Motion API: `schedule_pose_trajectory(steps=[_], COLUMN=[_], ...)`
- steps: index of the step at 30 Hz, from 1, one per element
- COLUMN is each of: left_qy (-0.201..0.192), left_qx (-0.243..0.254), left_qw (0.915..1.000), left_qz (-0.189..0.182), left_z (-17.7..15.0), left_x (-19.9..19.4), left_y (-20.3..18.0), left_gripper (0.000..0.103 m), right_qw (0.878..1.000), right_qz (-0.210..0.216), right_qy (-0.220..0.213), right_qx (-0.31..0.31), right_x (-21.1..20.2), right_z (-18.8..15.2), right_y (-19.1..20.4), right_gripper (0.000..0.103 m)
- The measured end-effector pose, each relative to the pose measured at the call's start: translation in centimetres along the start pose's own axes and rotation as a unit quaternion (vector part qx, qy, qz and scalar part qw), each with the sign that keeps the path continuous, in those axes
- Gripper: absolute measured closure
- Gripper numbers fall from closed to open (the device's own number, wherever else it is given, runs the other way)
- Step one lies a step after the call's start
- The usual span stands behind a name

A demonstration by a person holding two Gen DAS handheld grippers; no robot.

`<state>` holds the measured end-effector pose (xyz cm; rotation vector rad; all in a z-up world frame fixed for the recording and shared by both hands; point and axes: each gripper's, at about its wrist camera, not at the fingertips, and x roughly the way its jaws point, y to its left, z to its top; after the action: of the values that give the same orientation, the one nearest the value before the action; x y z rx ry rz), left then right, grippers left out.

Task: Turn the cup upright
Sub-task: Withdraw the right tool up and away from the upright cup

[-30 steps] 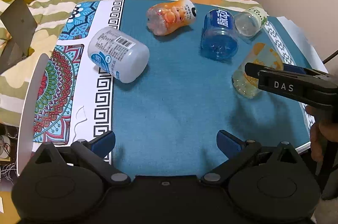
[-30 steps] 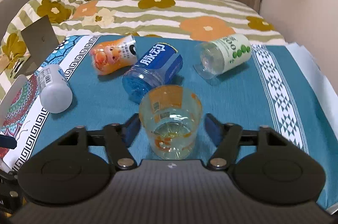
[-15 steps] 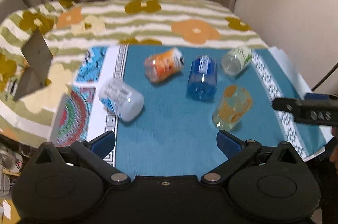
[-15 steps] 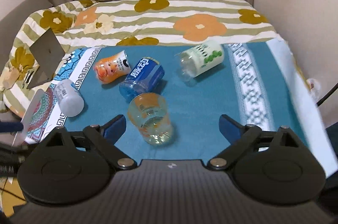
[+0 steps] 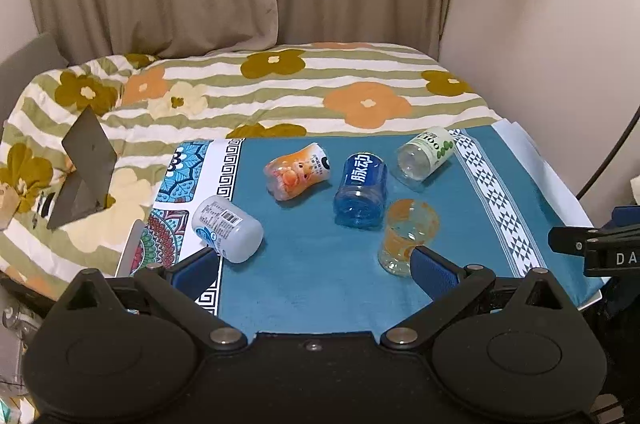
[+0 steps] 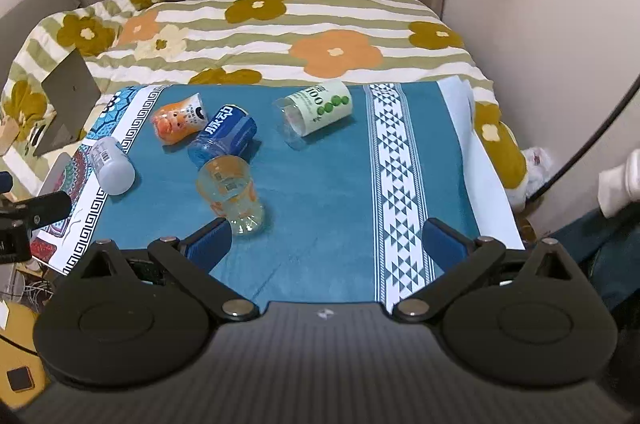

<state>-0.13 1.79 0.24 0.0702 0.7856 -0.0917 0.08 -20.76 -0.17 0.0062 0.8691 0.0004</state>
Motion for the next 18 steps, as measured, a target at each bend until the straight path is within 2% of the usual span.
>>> schedule_pose_trajectory(steps=[18], left_qy=[-0.019], left_qx=[0.003], left_qw=[0.9998], left_qz=[0.002], left_z=[-0.6], left_x=[-1.4], left_y=[-0.3], left_gripper=[0.000], right_qw=[1.000], right_qz=[-0.001], right_qy=[-0.006], right_qx=[0.003], right_x=[-1.0], right_z=[-1.0], right_y=[0.2], right_gripper=[0.000])
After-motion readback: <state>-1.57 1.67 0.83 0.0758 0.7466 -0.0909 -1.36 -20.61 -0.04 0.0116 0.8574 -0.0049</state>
